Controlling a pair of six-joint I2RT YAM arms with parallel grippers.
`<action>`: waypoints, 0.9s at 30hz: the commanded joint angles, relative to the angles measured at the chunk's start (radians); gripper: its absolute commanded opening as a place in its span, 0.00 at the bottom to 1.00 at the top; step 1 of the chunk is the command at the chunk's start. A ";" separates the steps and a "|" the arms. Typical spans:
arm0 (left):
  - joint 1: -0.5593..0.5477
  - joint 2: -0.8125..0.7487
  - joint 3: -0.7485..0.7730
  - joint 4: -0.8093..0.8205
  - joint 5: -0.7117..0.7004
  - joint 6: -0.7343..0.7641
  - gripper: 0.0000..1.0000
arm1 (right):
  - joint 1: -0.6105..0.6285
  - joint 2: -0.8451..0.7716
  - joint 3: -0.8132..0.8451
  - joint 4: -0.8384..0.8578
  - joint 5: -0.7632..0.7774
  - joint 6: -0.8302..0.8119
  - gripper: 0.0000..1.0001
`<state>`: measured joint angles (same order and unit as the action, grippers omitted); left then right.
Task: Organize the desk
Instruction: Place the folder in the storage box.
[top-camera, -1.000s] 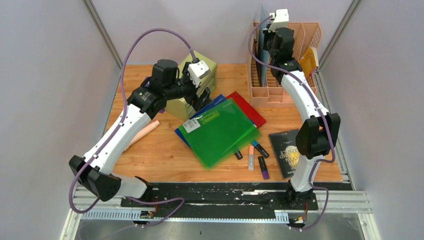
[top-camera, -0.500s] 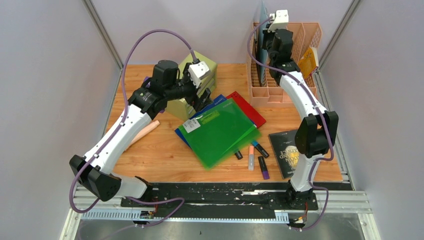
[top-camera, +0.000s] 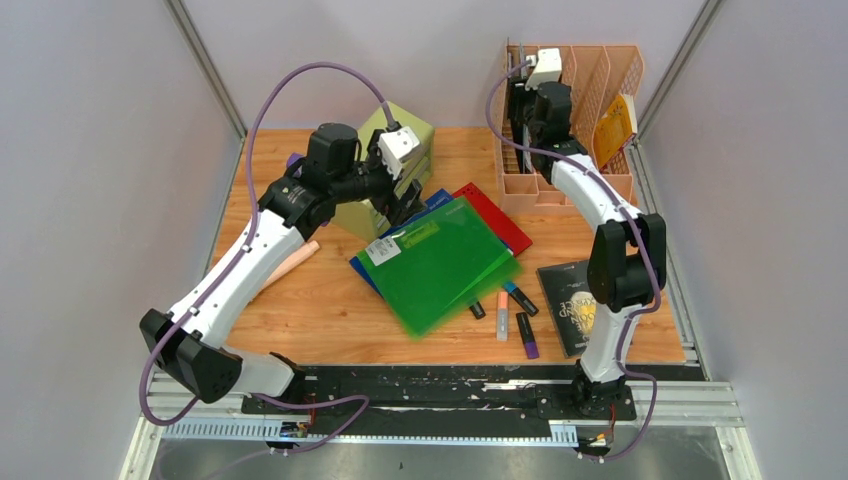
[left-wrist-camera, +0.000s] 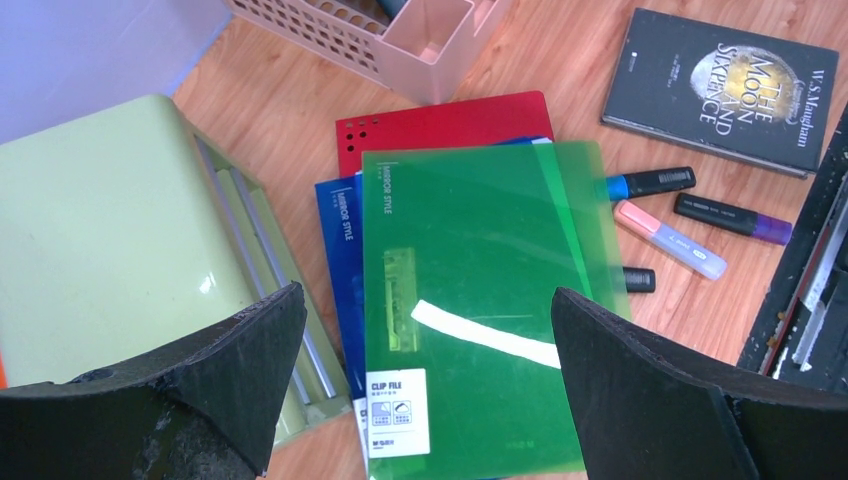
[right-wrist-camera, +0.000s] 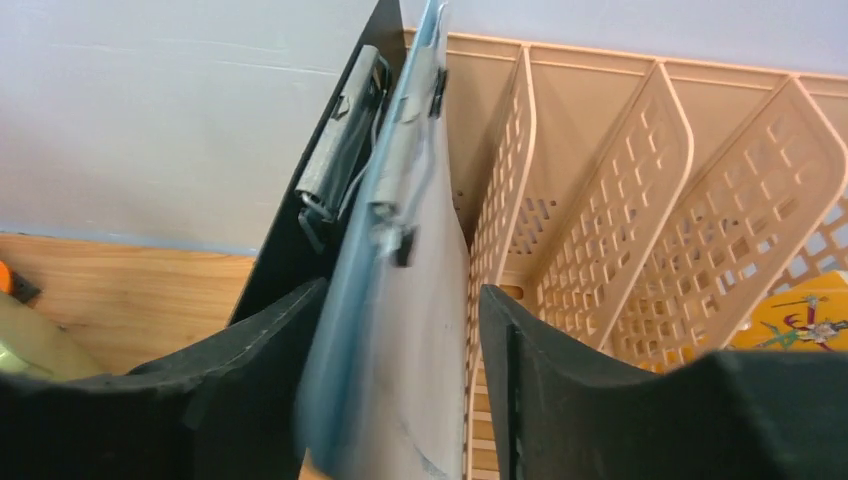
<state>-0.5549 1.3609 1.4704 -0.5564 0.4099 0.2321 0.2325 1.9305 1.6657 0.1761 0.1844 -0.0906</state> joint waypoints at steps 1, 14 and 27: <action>0.001 -0.047 -0.009 0.031 0.011 0.002 1.00 | 0.002 -0.045 0.013 0.016 -0.038 0.036 0.69; 0.001 -0.100 -0.040 -0.012 -0.037 0.033 1.00 | 0.000 -0.274 0.014 -0.172 -0.168 0.071 0.99; 0.001 -0.120 -0.068 -0.010 -0.057 0.038 1.00 | -0.002 -0.375 -0.109 -0.245 -0.281 0.002 0.96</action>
<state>-0.5549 1.2675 1.3987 -0.5667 0.3565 0.2527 0.2321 1.5379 1.5990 -0.0151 -0.0490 -0.0635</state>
